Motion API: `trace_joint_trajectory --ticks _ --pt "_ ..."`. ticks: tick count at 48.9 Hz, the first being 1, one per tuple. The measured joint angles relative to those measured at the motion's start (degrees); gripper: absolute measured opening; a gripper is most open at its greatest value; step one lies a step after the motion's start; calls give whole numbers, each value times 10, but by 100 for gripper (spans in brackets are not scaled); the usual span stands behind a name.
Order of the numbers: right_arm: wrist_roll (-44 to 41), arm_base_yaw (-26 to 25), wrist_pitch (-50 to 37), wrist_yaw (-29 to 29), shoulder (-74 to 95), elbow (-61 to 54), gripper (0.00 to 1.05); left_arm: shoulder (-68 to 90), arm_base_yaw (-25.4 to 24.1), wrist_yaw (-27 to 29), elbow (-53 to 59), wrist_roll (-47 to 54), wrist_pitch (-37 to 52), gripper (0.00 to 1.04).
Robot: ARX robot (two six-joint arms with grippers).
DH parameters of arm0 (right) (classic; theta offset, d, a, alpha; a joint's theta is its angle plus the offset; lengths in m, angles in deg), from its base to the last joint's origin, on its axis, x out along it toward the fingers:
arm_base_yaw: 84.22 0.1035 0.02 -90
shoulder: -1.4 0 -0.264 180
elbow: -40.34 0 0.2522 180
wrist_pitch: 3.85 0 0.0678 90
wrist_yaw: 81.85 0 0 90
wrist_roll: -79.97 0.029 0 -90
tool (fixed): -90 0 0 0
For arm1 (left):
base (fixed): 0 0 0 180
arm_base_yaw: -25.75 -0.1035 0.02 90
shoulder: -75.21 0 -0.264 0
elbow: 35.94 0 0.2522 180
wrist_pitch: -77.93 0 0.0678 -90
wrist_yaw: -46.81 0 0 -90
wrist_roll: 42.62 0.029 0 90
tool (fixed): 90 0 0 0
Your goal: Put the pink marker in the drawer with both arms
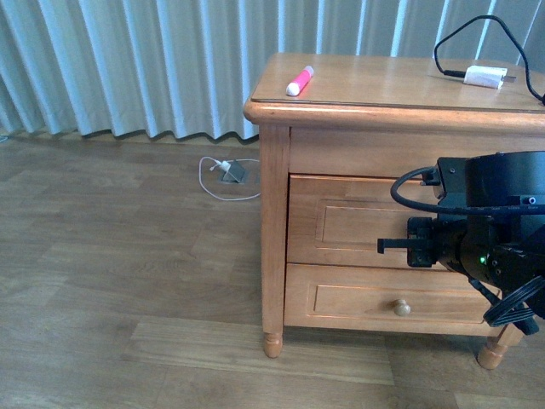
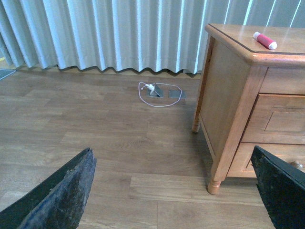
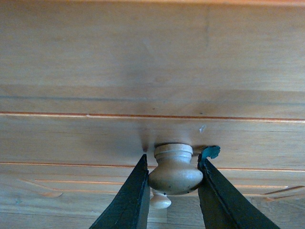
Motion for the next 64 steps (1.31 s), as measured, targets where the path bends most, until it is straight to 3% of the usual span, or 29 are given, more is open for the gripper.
trace_joint_trajectory --ticks 12,32,40,45,53,64 --pt "26 -1 1 23 -43 -62 24 0 0 0 0 0 0 99" --pt "57 11 -11 71 -211 -312 24 0 0 0 0 0 0 99" --pt "72 14 4 103 -318 -408 57 0 0 0 0 0 0 99" --pt "81 10 37 111 -378 -432 72 0 0 0 0 0 0 99" --pt "82 -19 153 143 -541 -461 98 0 0 0 0 0 0 99" --pt "54 -88 355 218 -760 -456 96 0 0 0 0 0 0 99"
